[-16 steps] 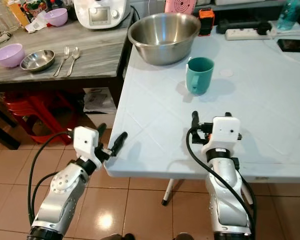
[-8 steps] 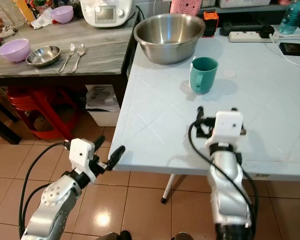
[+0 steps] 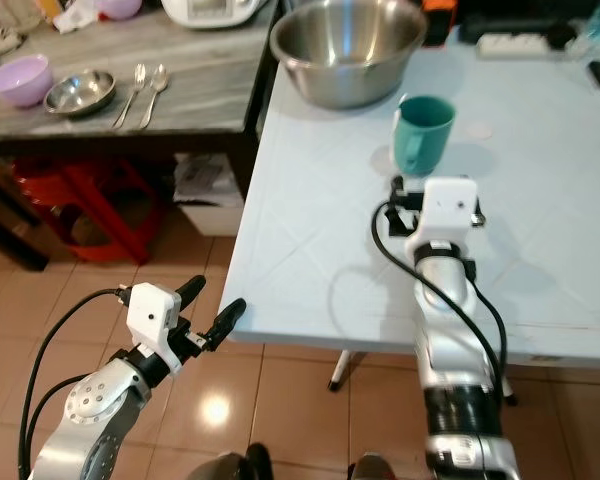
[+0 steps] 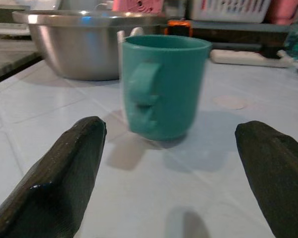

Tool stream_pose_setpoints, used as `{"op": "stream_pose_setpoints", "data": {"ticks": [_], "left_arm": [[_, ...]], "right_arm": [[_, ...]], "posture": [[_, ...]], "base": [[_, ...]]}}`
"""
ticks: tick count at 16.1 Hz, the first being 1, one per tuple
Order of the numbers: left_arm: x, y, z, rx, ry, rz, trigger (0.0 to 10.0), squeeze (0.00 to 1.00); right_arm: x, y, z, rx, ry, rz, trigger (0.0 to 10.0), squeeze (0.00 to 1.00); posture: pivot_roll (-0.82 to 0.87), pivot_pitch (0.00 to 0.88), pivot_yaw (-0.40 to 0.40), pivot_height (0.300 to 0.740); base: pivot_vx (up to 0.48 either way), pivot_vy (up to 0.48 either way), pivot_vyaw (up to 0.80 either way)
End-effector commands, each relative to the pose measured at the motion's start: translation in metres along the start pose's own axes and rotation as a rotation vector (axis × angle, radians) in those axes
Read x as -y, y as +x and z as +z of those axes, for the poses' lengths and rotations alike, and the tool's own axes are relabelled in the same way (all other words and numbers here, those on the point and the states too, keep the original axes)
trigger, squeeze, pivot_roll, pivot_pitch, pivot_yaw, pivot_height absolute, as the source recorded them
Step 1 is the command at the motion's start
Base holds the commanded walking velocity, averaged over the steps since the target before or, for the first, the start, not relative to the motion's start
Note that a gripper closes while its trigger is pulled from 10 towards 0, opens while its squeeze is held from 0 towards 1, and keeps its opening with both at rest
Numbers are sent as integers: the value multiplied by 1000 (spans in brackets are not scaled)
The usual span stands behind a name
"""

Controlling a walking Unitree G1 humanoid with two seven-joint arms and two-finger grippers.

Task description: Setting the table

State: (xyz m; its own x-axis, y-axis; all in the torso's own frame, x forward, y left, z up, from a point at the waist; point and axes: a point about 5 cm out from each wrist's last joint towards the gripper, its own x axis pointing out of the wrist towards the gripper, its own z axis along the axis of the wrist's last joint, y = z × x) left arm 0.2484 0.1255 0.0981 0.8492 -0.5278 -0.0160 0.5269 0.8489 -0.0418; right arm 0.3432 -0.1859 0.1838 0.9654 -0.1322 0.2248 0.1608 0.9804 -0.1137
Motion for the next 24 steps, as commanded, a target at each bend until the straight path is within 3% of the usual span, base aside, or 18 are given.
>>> {"op": "stream_pose_setpoints", "data": {"ticks": [1,7,8,11,12,16,17,19,21,22,24], "left_arm": [[-4,-7,0,-20,8,11,10000,0],[-5,-8,-1,-24,2,14,10000,0],[-3,-7,-1,-13,-8,6,10000,0],[3,-5,5,35,-35,-53,10000,0],[5,-4,13,69,-95,-85,10000,0],[7,-1,21,94,-81,-109,10000,0],[8,2,24,107,-80,-112,10000,0],[11,6,30,133,-72,-117,10000,0],[12,8,34,149,-60,-113,10000,0],[12,8,35,155,-52,-112,10000,0],[11,10,35,155,-48,-108,10000,0]], "right_arm": [[-5,6,0,0,20,-8,10000,0],[-5,36,16,23,22,-54,10000,0],[-4,39,18,32,14,-58,4588,0],[-4,41,18,41,-6,-69,4118,0],[-2,41,16,40,-4,-74,3333,0],[1,41,16,43,-4,-85,3412,0],[3,42,17,47,-8,-93,2784,0],[7,44,19,56,-18,-106,4039,0],[8,45,21,63,-18,-112,3765,0],[8,47,23,69,-15,-113,2314,0],[5,49,26,81,-13,-110,627,0]], "posture": [[-35,267,146,740],[-24,272,144,740],[-25,269,139,740],[-27,266,136,740],[-32,259,132,740],[-38,255,132,740],[-43,251,133,740],[-45,246,133,740],[-46,243,130,740],[-47,242,128,740],[-50,236,122,740]], "base": [[0,0,0],[0,0,0],[0,0,0],[0,0,0],[0,0,0],[0,0,0],[0,0,0],[0,0,0],[0,0,0],[0,0,0],[0,0,0]]}}
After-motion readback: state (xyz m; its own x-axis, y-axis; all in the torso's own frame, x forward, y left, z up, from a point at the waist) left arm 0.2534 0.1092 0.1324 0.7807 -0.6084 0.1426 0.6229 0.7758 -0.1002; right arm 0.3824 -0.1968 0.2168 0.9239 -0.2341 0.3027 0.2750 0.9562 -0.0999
